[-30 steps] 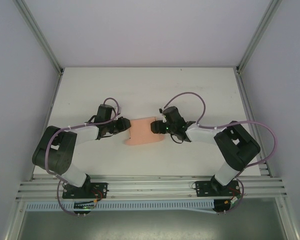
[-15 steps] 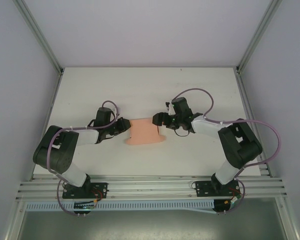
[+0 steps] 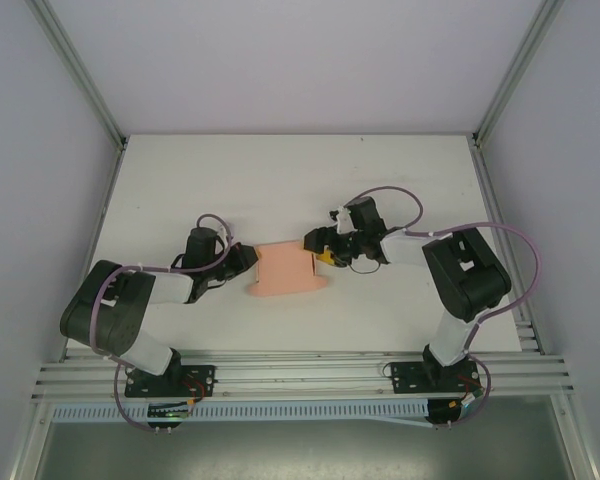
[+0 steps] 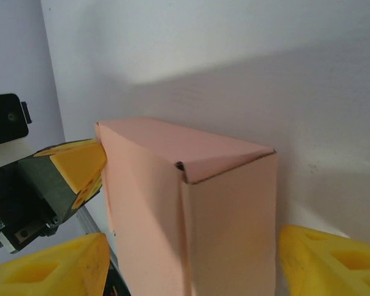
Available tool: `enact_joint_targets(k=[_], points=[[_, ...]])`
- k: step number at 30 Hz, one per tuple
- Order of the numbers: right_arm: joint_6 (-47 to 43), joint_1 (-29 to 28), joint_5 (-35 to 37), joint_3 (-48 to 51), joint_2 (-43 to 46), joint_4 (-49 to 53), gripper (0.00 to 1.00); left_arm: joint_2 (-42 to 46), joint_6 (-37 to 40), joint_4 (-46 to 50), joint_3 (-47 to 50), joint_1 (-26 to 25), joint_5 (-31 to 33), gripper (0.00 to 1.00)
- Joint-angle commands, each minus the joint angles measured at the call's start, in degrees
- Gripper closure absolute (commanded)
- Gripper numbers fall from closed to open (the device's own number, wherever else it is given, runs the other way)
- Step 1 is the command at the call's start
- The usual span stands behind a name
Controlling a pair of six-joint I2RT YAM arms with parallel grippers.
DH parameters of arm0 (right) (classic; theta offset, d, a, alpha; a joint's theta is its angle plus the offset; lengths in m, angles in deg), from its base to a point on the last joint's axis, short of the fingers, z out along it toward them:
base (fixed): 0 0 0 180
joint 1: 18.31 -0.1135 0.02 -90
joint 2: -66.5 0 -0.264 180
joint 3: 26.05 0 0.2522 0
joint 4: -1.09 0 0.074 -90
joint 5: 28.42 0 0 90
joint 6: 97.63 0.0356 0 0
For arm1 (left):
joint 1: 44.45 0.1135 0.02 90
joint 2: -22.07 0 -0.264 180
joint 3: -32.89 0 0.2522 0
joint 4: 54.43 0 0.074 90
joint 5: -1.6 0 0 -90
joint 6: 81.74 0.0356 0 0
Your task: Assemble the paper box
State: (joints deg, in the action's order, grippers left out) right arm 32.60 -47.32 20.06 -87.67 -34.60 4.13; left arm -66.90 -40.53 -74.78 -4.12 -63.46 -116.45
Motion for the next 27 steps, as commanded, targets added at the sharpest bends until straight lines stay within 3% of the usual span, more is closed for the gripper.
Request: enact_joint_targets(k=[1,6,15,19,21,25,27], points=[[1.7,-0.2,-2.9,1.4,-0.9,-1.3,0.28,-2.0,-2.4,3.0,3.8,0.3,0.9,1.00],[2.5,-1.3,-4.0,1.5,-2.2,-3.3,0.29,-2.1,-2.4,2.5,4.1,0.4,0.6,1.00],[7.2,-2.4,-7.2,0.9,-3.2,-13.7,0.56,-1.4,1.4,2.9,2.2,0.3,-1.8,0.97],[7.7,-2.2,-6.5,1.0,-1.2,-13.2,0.60,0.6,7.1,3.9,-2.1,0.3,-4.4,0.74],[7.6,-1.7,-6.0,1.0,-0.1,-12.1,0.61,2.0,10.6,5.8,-5.1,0.3,-4.6,0.46],[8.8,1.2,-4.4,0.9,2.3,-8.2,0.61,8.2,24.7,11.5,-11.9,0.1,-5.7,0.02],[9.6,3.1,-4.5,0.0,3.0,-3.7,0.62,11.7,33.7,14.2,-14.8,-0.7,-7.1,0.02]])
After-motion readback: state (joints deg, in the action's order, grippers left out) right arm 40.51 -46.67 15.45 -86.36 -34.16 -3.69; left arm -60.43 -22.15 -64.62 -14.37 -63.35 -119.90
